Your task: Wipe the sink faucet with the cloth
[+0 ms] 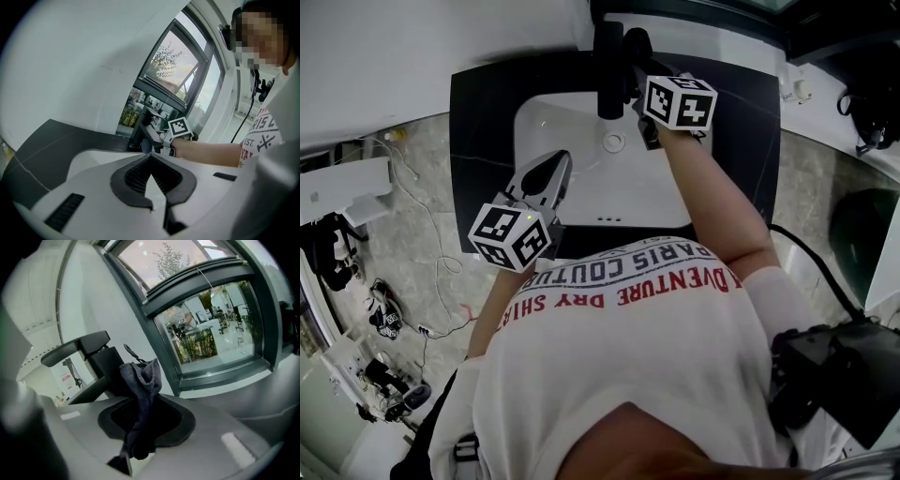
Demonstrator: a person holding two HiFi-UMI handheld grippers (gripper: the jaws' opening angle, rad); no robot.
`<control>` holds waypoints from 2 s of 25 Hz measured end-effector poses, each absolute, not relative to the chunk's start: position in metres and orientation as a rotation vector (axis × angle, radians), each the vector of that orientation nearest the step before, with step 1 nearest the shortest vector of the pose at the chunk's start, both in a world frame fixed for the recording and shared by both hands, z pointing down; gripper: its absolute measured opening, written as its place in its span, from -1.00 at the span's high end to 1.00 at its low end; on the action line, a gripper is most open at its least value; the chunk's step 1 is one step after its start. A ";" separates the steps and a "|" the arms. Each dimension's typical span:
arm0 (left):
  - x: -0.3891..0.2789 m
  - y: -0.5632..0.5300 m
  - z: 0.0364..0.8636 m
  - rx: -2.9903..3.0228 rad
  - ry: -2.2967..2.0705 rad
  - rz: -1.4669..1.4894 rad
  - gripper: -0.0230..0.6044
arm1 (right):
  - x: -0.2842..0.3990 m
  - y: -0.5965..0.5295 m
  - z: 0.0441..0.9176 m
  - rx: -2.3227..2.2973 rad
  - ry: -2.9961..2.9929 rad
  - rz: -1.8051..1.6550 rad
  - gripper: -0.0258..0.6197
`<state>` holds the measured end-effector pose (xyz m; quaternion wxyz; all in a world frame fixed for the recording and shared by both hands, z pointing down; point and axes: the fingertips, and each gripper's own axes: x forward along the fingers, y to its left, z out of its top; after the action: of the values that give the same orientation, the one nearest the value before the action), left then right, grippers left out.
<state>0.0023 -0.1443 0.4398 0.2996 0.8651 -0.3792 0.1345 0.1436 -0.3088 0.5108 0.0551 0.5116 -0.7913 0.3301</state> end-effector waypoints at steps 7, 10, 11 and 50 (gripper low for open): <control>0.000 -0.141 0.443 2.285 -1.015 0.362 0.93 | 0.143 -0.311 0.528 1.491 -2.320 1.128 0.68; 0.000 -0.142 0.441 2.287 -1.026 0.361 0.93 | 0.143 -0.310 0.527 1.473 -2.326 1.061 0.68; -0.001 -0.142 0.440 2.290 -1.030 0.359 0.93 | 0.144 -0.308 0.523 1.481 -2.337 1.030 0.68; -0.158 -0.178 0.389 2.616 -0.610 0.404 0.93 | -0.063 -0.155 0.392 1.707 -2.653 0.697 0.68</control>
<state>-0.1579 -0.1783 0.3895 0.2109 0.9414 -0.2194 0.1455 -0.0630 -0.1546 0.3923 -0.0447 0.5279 -0.8203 0.2155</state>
